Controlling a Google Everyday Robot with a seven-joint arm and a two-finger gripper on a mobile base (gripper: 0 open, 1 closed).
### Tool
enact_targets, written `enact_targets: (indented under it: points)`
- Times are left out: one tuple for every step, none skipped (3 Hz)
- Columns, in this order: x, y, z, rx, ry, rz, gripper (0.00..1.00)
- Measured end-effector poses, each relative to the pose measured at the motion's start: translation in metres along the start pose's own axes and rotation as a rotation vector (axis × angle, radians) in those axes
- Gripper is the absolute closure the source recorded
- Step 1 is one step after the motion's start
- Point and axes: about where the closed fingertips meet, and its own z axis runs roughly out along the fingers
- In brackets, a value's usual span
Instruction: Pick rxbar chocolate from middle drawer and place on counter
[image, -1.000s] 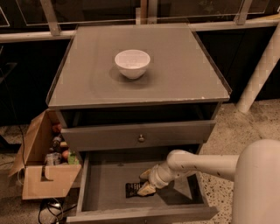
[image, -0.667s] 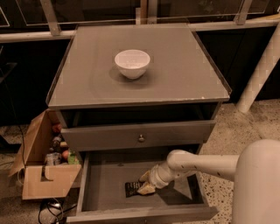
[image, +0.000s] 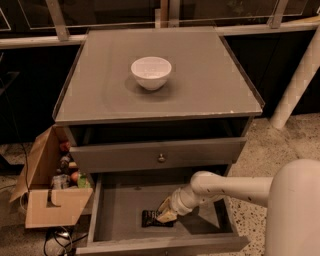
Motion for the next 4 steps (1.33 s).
enact_targets:
  points:
    - [0.000, 0.000, 0.000, 0.000, 0.000, 0.000, 1.00]
    - [-0.003, 0.004, 0.000, -0.020, -0.026, 0.012, 1.00]
    - [-0.006, 0.007, -0.005, -0.042, -0.053, 0.022, 1.00]
    - [-0.009, 0.006, -0.010, -0.048, -0.069, 0.022, 1.00]
